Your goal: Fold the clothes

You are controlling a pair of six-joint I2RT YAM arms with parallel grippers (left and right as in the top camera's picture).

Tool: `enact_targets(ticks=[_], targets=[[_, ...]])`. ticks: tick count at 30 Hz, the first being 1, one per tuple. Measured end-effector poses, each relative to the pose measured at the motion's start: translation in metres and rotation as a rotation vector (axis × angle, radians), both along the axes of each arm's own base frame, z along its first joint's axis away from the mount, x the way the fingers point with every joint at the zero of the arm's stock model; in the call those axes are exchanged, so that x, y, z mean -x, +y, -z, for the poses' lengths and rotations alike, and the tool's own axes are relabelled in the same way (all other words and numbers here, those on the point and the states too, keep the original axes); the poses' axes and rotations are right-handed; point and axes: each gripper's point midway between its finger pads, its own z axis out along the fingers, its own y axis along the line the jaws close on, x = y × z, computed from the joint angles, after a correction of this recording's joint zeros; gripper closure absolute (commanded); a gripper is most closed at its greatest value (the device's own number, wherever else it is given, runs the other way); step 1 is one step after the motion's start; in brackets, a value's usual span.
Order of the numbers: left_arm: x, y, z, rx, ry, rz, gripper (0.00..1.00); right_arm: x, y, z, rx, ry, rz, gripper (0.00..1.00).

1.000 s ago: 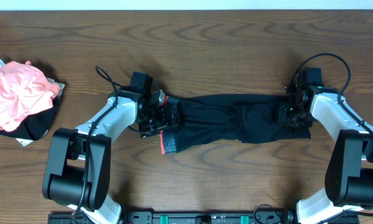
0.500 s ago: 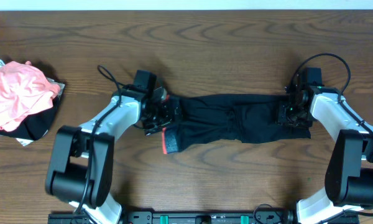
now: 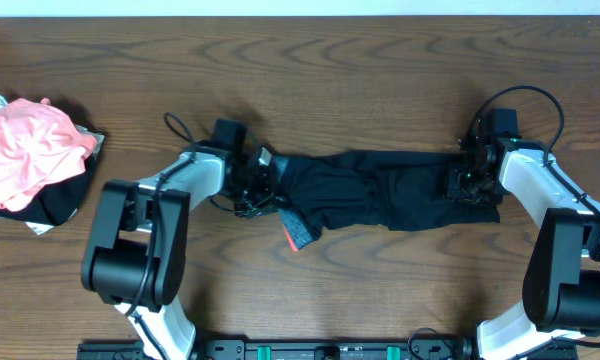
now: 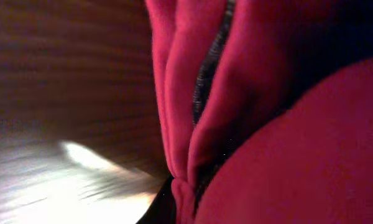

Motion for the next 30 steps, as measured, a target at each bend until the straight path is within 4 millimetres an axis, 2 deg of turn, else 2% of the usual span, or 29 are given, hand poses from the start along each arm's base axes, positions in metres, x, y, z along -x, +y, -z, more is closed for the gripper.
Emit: enact_targets(ticks=[7,13,21,25,30], targets=[[-0.004,0.046,-0.011,-0.114,-0.045,-0.071,0.94,0.001,0.006,0.000,-0.033,0.004,-0.004,0.50],[-0.011,0.072,-0.024,-0.216,-0.111,-0.104,0.94,0.002,0.012,-0.001,-0.068,0.005,-0.010,0.47],[-0.017,0.111,-0.029,-0.311,-0.147,-0.161,0.94,-0.002,0.021,-0.010,-0.122,0.005,-0.015,0.43],[-0.018,0.132,-0.026,-0.362,-0.145,-0.187,0.94,-0.016,0.021,-0.029,-0.125,-0.043,-0.019,0.40],[-0.013,0.143,-0.023,-0.410,-0.134,-0.176,0.94,-0.039,0.021,-0.074,-0.126,-0.183,-0.030,0.36]])
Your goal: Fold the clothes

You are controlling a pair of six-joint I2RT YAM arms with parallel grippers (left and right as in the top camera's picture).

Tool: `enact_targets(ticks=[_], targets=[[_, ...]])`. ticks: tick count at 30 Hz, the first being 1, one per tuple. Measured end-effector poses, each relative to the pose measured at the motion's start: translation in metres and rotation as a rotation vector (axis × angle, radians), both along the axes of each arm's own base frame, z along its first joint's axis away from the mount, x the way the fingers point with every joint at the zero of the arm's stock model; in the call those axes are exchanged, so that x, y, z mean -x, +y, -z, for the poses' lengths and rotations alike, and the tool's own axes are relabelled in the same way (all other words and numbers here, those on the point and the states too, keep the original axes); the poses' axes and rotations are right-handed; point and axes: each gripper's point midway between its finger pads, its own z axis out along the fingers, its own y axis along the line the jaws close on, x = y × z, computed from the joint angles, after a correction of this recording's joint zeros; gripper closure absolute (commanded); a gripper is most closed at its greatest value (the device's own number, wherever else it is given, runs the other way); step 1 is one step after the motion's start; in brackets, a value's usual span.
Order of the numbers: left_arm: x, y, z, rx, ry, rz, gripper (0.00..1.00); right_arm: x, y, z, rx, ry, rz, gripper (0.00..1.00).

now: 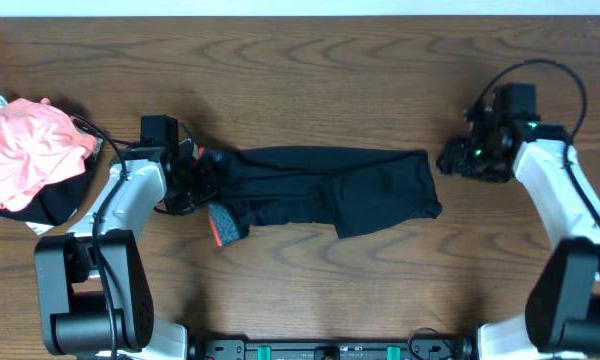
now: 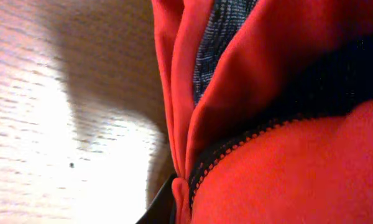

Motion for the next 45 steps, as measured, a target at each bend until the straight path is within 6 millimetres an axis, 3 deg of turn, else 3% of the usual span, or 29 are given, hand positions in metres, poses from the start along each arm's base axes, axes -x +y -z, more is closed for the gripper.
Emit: enact_targets(ticks=[4,10,16,20,24,33,37,45], targets=[[0.006,0.012,0.003,-0.048,0.025,-0.001,0.94,-0.006,0.000,-0.022,0.000,-0.065,0.000,0.35],[0.024,0.041,0.002,-0.169,0.113,-0.025,0.94,-0.003,-0.016,-0.022,-0.003,-0.053,0.044,0.34],[0.006,0.064,-0.025,-0.290,0.064,-0.048,0.94,0.000,-0.029,-0.021,-0.003,-0.044,0.081,0.34],[-0.003,0.070,-0.045,-0.323,-0.004,-0.061,0.93,0.003,-0.025,-0.021,-0.013,-0.038,0.045,0.36],[-0.002,0.072,-0.050,-0.333,-0.015,-0.060,0.94,0.003,-0.020,-0.021,-0.021,-0.040,0.006,0.36],[0.029,0.070,-0.051,-0.332,0.117,-0.058,0.94,0.007,-0.015,-0.020,-0.032,-0.026,-0.011,0.36],[0.031,0.075,-0.069,-0.356,0.143,-0.080,0.94,0.011,-0.015,-0.019,-0.036,-0.009,-0.011,0.36],[0.007,0.109,-0.113,-0.535,0.043,-0.172,0.94,0.016,-0.013,-0.018,-0.047,0.013,-0.005,0.36]])
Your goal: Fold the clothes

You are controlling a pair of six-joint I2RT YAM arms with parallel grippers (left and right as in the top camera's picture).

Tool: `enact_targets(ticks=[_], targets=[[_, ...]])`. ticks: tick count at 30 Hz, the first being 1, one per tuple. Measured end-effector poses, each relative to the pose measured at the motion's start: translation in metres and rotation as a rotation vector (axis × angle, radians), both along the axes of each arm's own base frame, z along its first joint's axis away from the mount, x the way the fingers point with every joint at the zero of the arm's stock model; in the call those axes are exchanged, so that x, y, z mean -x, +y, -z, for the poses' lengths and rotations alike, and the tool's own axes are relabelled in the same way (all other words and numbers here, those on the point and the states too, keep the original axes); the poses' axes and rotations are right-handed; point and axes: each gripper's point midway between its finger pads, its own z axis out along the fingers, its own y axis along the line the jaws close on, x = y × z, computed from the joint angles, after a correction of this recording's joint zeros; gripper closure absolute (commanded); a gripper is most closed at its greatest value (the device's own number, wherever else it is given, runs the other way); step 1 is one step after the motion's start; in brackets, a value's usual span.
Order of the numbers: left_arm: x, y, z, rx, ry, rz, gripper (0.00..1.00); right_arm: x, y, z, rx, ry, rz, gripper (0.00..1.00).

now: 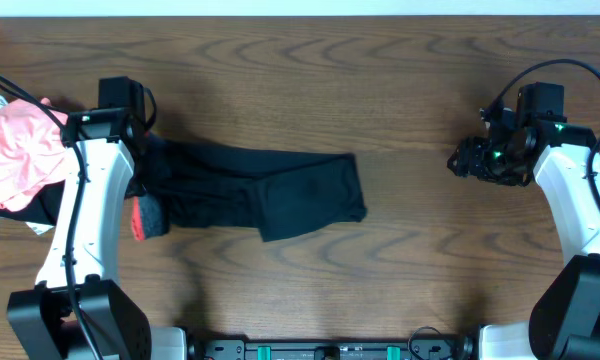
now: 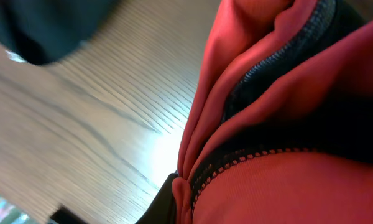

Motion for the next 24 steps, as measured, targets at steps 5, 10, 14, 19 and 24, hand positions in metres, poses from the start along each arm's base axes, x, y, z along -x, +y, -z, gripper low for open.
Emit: enact_targets(ticks=[5,10,14,19,24], targets=[[-0.002,0.015,-0.010,-0.089,-0.010,-0.020,0.94,0.000,0.002,0.000,-0.012,0.001,-0.001,0.36],[-0.001,0.013,-0.016,-0.123,-0.002,-0.010,0.94,0.000,0.004,-0.001,-0.023,0.000,-0.003,0.36],[-0.007,-0.017,-0.023,-0.135,-0.008,0.069,0.94,0.001,0.005,-0.001,-0.030,0.001,-0.004,0.36],[-0.013,-0.083,-0.025,-0.128,-0.044,0.218,0.94,0.001,0.006,-0.001,-0.037,0.001,-0.006,0.36],[-0.010,-0.147,-0.026,-0.101,-0.105,0.331,0.94,0.004,0.007,-0.001,-0.043,0.013,-0.007,0.36]])
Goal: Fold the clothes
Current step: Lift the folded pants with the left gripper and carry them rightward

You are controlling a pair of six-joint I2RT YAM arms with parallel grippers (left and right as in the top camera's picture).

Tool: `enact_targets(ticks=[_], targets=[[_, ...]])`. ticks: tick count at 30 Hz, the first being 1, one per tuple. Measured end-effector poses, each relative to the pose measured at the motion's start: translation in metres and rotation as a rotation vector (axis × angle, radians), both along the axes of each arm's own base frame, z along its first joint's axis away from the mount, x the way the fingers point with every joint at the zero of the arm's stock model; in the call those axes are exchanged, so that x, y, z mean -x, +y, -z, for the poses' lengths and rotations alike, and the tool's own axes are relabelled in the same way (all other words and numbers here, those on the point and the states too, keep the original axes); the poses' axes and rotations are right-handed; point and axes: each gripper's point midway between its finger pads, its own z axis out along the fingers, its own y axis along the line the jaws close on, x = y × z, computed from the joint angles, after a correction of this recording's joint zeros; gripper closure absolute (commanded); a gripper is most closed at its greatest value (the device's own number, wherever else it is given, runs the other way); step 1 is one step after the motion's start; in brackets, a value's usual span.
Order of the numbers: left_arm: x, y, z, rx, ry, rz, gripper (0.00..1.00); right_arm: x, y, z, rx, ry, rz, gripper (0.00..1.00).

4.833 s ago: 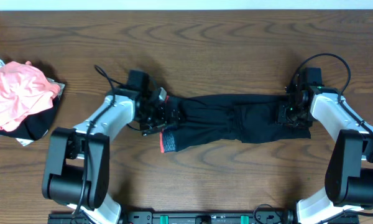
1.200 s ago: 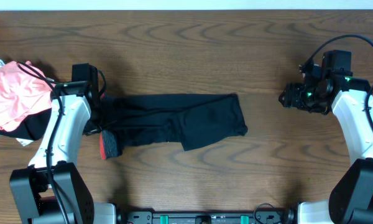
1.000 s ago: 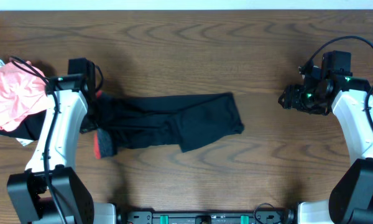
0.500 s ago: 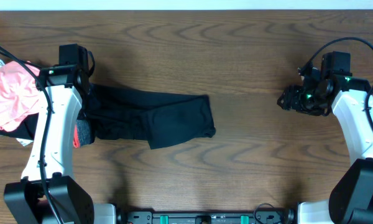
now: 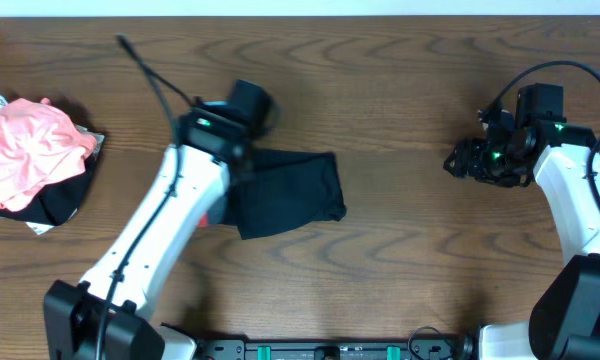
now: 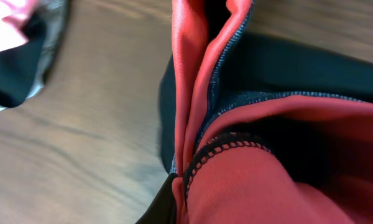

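A black garment point(image 5: 292, 190) with a red lining lies in the middle of the table, doubled into a short block. A bit of the red lining point(image 5: 206, 214) shows at its left. My left gripper point(image 5: 247, 150) is over its upper left part, shut on a bunched end. In the left wrist view the red lining point(image 6: 248, 186) and black cloth point(image 6: 286, 68) fill the frame, pinched at my left gripper point(image 6: 185, 186). My right gripper point(image 5: 468, 160) hangs over bare table at the right, away from the garment; its jaws are too dark to read.
A pile of pink point(image 5: 25, 145) and dark clothes point(image 5: 55, 200) sits at the table's left edge, and its corner point(image 6: 12, 68) shows in the left wrist view. The wooden table point(image 5: 400, 270) is bare between the garment and the right arm.
My left gripper has moved from beside the pink pile to the right, still holding the garment's end. The garment is now much shorter, doubled over. The right arm has hardly moved.
Both grippers held the ends of the stretched black garment at mid table. Then the right one was off it and the garment lay further left, held by the left. Then it lay near the pink pile. Now its left end is over the rest.
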Motion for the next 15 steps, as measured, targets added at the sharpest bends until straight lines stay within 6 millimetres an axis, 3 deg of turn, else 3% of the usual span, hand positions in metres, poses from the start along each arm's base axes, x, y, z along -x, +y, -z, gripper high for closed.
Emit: enact_targets(ticks=[4,9,15], targets=[[-0.001,-0.041,0.006,0.033,-0.036,0.052,0.94,0.000,0.001,0.000,-0.006,0.000,-0.001,0.36],[-0.007,-0.097,0.037,0.113,-0.023,0.121,0.94,0.001,0.004,-0.001,-0.021,0.001,-0.005,0.36],[-0.006,-0.139,0.072,0.178,0.021,0.160,0.94,0.001,0.005,-0.001,-0.026,0.000,-0.007,0.36]])
